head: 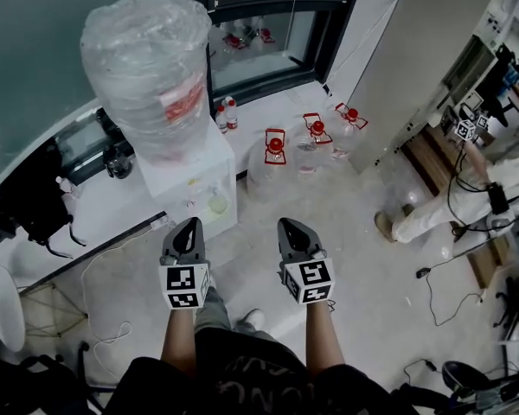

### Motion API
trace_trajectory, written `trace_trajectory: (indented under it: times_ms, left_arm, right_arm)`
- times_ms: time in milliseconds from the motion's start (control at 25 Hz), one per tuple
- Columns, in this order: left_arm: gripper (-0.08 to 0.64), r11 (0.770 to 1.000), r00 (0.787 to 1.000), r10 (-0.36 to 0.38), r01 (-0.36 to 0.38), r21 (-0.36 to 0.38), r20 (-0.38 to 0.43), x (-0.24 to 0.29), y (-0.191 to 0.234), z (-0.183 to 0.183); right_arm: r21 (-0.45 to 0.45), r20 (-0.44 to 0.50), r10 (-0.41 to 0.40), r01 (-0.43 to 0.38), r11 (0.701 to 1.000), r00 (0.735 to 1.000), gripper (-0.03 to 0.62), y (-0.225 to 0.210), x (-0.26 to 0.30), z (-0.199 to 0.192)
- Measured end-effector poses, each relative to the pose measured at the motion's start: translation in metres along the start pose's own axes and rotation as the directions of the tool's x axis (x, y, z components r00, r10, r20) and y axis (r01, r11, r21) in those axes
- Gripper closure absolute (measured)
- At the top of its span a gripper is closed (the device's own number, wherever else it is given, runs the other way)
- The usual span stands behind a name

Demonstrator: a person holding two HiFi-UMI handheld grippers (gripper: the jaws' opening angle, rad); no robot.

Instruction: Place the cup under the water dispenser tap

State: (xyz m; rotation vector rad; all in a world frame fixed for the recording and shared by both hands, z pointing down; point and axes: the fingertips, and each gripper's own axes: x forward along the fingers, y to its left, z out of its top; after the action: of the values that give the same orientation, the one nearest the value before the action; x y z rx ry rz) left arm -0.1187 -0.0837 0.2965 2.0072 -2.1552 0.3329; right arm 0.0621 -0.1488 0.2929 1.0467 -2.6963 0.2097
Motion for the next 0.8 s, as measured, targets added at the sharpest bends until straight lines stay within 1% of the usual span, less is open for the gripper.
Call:
trace_trajectory:
  times_ms: [120, 240, 480, 640, 800]
  left_arm:
    - [0.545, 1.0, 1.0, 0.01, -0.01, 0.0, 0.025, -0.006, 0.003, 0.011]
    - [0.545, 1.0, 0.999, 0.013, -0.014, 0.003, 0.04, -0.013, 0.005, 0.022]
    - [0.545, 1.0, 0.996, 0.004, -0.005, 0.004, 0.086, -0.019, 0.004, 0.045]
    - [0.545, 1.0, 0.995, -0.005, 0.002, 0.027, 0.099, -0.024, 0.002, 0.059]
    - [0.545, 1.0, 0.993, 0.0, -0.001, 0.015, 0.117, -0.033, 0.007, 0.066]
  right_arm:
    - [-0.02, 0.019, 0.006, -0.005, 1.0, 1.0, 0.578, 0.001, -0.004, 0.009]
    - [-0.037, 0.012, 0.013, -0.013, 0.999, 1.0, 0.578, 0.003, -0.009, 0.013]
    - [-0.042, 0.057, 0.015, -0.013, 0.999, 0.998, 0.578, 0.005, -0.014, 0.032]
    - [-0.05, 0.076, 0.002, 0.002, 0.999, 0.997, 0.578, 0.004, -0.021, 0.044]
    - [-0.046, 0.093, -0.007, 0.011, 0.999, 0.996, 0.578, 0.003, -0.025, 0.052]
